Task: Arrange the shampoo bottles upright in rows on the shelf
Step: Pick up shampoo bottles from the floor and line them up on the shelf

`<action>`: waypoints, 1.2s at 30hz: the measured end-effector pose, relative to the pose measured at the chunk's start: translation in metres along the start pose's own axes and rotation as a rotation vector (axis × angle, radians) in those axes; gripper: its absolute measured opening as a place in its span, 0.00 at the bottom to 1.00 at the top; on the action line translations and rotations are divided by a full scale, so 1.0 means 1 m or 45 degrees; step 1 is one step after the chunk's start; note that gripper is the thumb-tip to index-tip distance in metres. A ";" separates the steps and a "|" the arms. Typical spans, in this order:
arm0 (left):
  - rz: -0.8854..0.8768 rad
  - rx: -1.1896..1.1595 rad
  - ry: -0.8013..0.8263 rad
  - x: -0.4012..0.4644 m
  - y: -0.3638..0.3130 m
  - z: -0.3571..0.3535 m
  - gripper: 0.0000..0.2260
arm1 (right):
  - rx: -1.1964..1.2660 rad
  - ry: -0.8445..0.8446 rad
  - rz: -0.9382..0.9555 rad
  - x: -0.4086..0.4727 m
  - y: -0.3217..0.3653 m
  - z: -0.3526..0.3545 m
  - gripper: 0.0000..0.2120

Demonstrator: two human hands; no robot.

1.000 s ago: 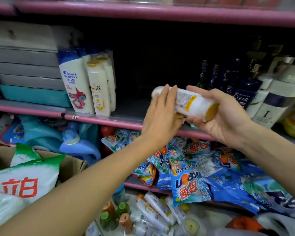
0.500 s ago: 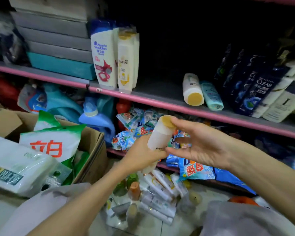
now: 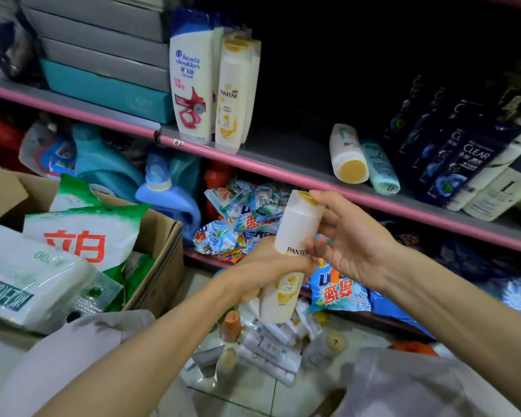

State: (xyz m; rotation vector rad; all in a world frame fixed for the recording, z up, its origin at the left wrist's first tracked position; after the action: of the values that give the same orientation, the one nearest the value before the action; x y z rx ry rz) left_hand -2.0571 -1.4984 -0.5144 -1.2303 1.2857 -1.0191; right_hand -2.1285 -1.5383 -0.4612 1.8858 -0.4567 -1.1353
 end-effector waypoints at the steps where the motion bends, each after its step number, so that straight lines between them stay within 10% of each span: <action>1: 0.006 -0.004 0.019 0.000 0.001 -0.002 0.07 | 0.009 -0.010 0.003 -0.001 0.000 0.002 0.22; 11: 0.213 -0.314 0.235 -0.007 0.003 -0.015 0.17 | -0.620 0.051 0.269 -0.009 0.023 -0.005 0.25; 17: 0.158 -0.217 0.042 -0.006 0.010 -0.007 0.12 | -0.381 -0.177 0.453 -0.003 0.053 0.015 0.15; 30: -0.084 0.033 -0.125 0.025 -0.037 0.040 0.10 | -0.580 0.061 0.580 0.032 0.063 -0.018 0.14; 36: -0.304 0.619 -0.817 0.043 -0.095 0.144 0.11 | -0.503 -0.206 0.985 0.091 0.150 -0.019 0.15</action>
State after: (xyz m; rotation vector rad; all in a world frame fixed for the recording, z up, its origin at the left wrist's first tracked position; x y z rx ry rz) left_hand -1.9013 -1.5408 -0.4398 -1.1975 0.3726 -0.9195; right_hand -2.0475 -1.6738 -0.3823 1.1110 -0.8841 -0.7698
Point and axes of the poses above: each hand's wrist, its own x-axis towards the middle knuckle, its own z-axis out of the back of the hand, y = z × x, the point moved 9 cm from there along x, towards the middle knuckle, and after that the axes turned 3 degrees about -z, right-handed, at the moved point
